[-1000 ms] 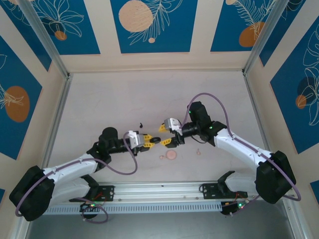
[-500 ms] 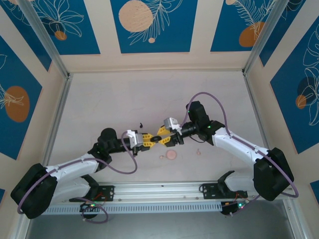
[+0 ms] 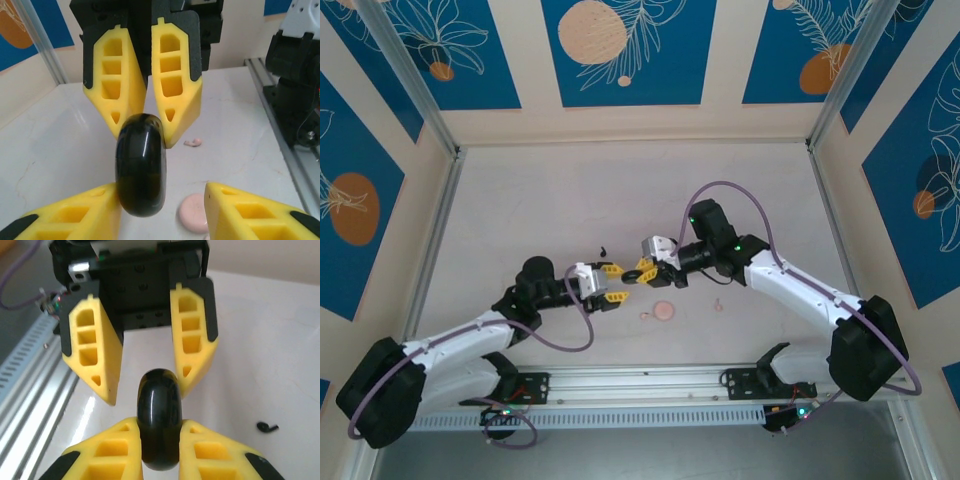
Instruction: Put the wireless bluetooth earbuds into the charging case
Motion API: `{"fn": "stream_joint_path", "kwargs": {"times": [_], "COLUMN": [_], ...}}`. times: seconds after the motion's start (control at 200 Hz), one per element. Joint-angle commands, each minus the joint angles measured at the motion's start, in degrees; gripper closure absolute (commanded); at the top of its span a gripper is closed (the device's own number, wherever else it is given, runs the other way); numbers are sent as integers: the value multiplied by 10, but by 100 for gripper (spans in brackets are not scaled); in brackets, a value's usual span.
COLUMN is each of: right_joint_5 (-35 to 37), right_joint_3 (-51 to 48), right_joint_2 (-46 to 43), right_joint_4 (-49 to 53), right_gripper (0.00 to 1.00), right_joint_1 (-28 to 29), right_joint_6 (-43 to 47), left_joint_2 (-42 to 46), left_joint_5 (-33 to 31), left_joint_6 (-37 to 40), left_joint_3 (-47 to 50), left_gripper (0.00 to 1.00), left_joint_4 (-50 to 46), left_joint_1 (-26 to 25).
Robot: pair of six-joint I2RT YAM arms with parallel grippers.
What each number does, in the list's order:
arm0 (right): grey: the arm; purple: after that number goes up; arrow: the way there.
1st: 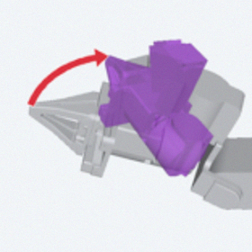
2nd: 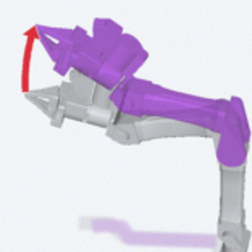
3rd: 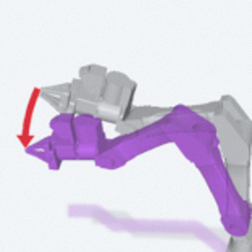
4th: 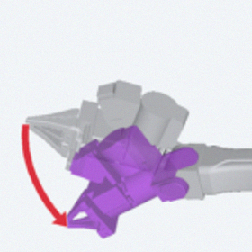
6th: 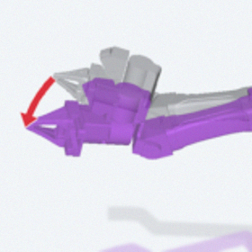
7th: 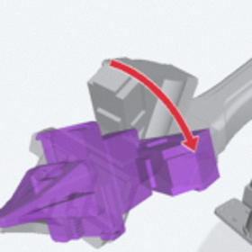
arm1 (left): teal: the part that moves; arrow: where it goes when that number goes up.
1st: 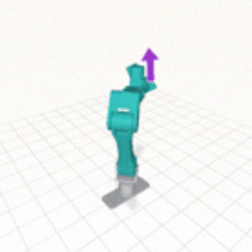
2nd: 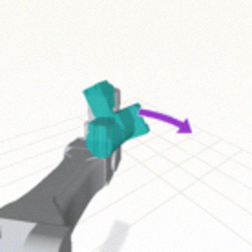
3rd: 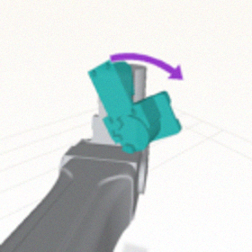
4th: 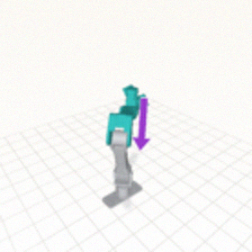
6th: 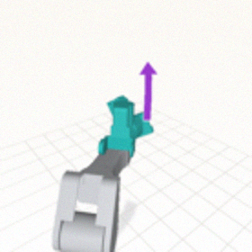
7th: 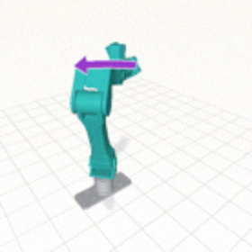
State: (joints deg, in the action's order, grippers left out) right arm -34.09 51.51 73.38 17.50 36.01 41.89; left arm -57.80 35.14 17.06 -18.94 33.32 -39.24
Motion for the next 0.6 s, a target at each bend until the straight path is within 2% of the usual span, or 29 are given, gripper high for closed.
{"fn": "stream_joint_path", "kwargs": {"times": [0.0,0.17,0.595], "right_joint_5": [90,111,69], "right_joint_3": [39,59,71], "right_joint_2": [16,32,54], "right_joint_4": [98,111,92], "right_gripper": [84,84,84], "right_joint_1": [20,44,63], "right_joint_6": [58,71,64], "left_joint_2": [29,31,1], "left_joint_5": [-28,-37,-17], "left_joint_6": [71,96,79], "left_joint_3": [-29,-46,-45], "left_gripper": [54,54,56], "left_joint_4": [-120,-183,-149], "left_joint_1": [1,1,1]}}
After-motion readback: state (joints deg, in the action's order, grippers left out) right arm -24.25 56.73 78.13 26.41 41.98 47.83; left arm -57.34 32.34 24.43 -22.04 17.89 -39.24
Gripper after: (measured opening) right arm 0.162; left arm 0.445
